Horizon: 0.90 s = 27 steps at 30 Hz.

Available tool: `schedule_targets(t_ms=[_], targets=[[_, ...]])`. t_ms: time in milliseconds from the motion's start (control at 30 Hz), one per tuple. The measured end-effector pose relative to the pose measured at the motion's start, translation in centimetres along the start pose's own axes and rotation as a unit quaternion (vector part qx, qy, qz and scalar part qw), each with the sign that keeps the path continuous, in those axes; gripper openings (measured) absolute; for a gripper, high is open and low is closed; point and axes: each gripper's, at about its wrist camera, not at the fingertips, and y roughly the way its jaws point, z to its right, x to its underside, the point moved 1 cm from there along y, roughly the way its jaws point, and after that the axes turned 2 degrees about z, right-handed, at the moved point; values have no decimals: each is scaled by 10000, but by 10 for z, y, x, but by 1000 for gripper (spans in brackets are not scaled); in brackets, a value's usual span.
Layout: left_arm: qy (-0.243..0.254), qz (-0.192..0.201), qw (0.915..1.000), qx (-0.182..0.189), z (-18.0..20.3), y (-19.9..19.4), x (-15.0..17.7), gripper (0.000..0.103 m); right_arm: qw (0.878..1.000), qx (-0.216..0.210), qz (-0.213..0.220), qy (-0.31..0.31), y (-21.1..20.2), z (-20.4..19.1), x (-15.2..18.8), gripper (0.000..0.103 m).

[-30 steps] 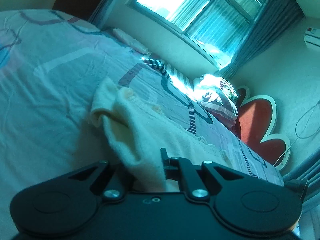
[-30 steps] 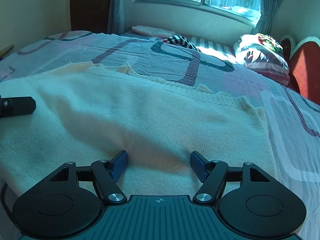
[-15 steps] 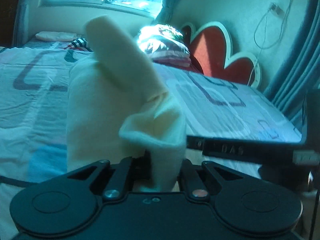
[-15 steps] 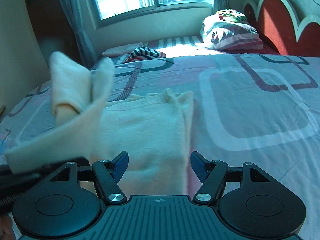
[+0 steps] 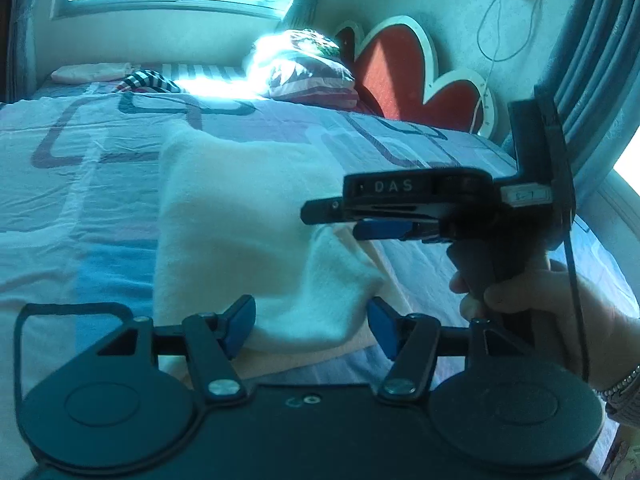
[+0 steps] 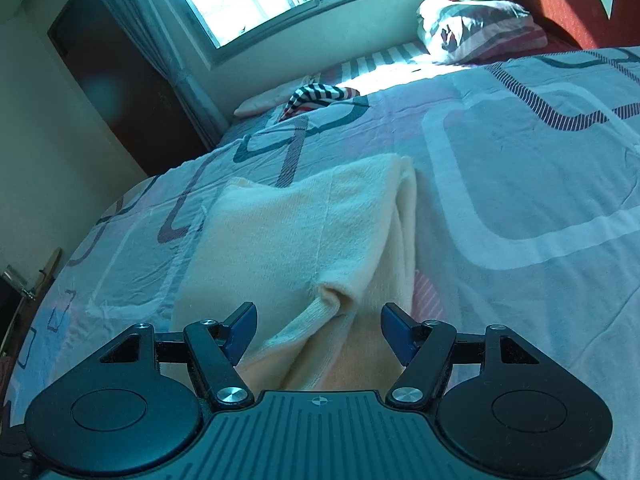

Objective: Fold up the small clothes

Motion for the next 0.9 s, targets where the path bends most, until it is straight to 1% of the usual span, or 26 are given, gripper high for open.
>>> schedule_targets(t_ms=[100,167,233,333,367,400,433,467,500,567,633,667,700,733,767,800,867,900], targets=[[-390,263,9980,-411,-22,-14,-6,60,9999,-119,-48,68,8,0,-1,68],[-732,423,9942,-661,-39,-19,-9,60,9999,-141,-51,10,12,-3,-3,68],[-988,362,9914,-777,-54,-12,-16,59,9999,-57,-101,-97,17,-6,-3,68],[-1083,260,9897,-902,-67,5,-18,59,9999,-4,-96,63,27,0,-5,66],[-1134,230,9890,-923,-69,11,-18,59,9999,79,-62,59,28,1,-7,51],[-1188,197,9883,-936,-70,16,-18,58,9999,105,-43,12,28,1,-9,29],[-1236,170,9880,-916,-71,19,-17,58,10000,62,-37,-3,28,2,-11,23],[-1270,162,9878,-884,-71,24,-16,58,10000,50,-40,-50,27,1,-13,19],[-1259,158,9881,-867,-69,28,-17,58,9997,68,-30,-230,25,-2,-16,17],[-1190,157,9895,-800,-63,33,-18,58,9974,233,93,-678,17,-8,-23,16],[-1138,144,9910,-690,-56,37,-18,58,9948,409,175,-913,9,-6,-28,15],[-1112,127,9917,-625,-52,39,-17,58,9933,543,165,-1010,7,-2,-29,15],[-1076,89,9924,-594,-49,41,-16,58,9926,633,48,-1034,9,3,-28,15],[-1041,1,9929,-575,-46,46,-14,58,9936,626,-136,-935,13,11,-25,15],[-1039,-106,9930,-559,-46,50,-12,58,9954,549,-220,-751,16,18,-22,15],[-1080,-240,9924,-548,-46,55,-8,58,9967,476,-242,-605,16,23,-20,15],[-1094,-217,9922,-553,-48,57,-4,58,9977,445,-163,-475,11,25,-20,16],[-1075,-234,9924,-556,-48,57,-4,58,9983,398,-127,-403,7,25,-21,21]])
